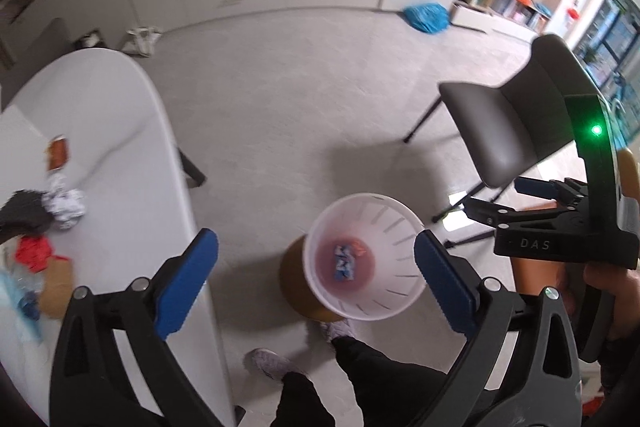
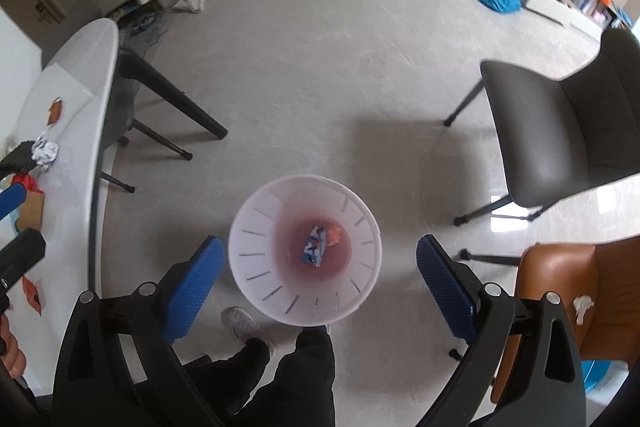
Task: Collect trash
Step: 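Move both tools back over the table toward the red wrapper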
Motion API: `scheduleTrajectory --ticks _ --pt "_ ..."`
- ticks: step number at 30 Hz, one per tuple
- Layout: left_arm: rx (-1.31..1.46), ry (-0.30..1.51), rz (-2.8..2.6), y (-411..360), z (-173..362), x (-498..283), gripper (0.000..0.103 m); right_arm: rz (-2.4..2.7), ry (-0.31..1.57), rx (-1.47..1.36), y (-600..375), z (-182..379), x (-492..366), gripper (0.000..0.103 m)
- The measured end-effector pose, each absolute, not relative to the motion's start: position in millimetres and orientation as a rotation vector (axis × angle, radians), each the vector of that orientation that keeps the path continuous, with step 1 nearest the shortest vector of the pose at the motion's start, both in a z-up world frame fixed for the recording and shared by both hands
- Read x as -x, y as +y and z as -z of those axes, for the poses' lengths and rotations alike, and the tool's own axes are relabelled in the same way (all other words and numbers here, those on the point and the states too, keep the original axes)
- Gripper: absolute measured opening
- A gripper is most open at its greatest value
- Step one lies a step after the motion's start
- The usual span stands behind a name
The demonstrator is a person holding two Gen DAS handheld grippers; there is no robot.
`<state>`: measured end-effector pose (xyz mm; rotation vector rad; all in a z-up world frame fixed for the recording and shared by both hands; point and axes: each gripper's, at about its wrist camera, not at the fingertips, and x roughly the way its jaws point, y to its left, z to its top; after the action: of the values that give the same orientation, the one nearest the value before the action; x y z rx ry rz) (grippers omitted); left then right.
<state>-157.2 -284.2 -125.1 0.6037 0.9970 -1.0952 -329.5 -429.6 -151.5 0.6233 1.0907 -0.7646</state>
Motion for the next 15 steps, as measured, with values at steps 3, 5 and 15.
scheduleTrajectory --ticks 3,5,15 --pt "-0.563 0.96 1.058 -263.8 109.4 144.6 0.094 0.748 1.067 -0.57 -417.4 135.0 314.8 0.101" --pt "-0.542 0.957 1.043 -254.6 102.0 136.9 0.094 0.722 1.056 -0.544 -409.0 127.0 303.8 0.101" --pt "-0.408 0.957 0.878 -198.1 87.4 96.9 0.094 0.587 1.031 -0.431 -371.8 99.1 249.5 0.101"
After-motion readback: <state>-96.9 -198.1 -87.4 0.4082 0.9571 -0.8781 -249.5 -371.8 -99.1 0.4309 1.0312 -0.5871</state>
